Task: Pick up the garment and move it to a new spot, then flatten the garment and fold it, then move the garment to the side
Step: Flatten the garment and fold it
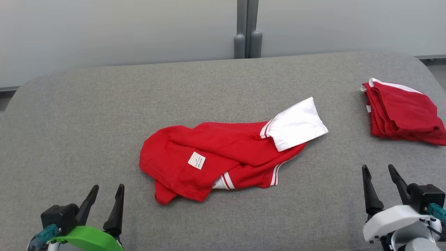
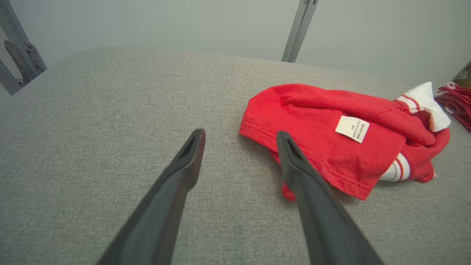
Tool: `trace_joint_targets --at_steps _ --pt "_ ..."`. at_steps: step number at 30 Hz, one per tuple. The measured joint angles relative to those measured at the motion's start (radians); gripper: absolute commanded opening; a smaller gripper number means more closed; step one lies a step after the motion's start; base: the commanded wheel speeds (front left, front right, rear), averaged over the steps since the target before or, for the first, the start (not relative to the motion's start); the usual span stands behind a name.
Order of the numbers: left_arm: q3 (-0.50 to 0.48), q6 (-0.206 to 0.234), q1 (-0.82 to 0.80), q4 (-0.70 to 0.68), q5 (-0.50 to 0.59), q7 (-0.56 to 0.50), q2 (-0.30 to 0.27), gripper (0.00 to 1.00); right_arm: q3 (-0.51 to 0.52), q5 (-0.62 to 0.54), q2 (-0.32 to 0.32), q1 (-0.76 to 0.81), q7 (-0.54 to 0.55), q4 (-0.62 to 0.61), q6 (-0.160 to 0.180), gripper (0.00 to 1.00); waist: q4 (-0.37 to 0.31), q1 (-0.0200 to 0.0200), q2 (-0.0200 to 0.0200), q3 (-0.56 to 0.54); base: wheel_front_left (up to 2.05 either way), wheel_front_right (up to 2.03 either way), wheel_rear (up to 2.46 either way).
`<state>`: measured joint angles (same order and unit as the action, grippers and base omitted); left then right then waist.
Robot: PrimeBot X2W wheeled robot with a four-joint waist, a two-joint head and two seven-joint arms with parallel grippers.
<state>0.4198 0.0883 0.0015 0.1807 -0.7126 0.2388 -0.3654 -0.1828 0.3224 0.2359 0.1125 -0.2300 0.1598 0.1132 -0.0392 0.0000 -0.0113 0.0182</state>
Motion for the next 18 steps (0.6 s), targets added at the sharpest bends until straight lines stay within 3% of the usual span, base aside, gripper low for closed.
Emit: trace_joint_targets --at_steps 18 --pt "0.001 0.001 0.03 -0.065 0.059 0.009 0.001 1.0 0.009 -0.044 0.009 0.041 -0.008 -0.035 0.003 1.0 0.06 0.0 0.0 -0.02 0.0 0.0 0.0"
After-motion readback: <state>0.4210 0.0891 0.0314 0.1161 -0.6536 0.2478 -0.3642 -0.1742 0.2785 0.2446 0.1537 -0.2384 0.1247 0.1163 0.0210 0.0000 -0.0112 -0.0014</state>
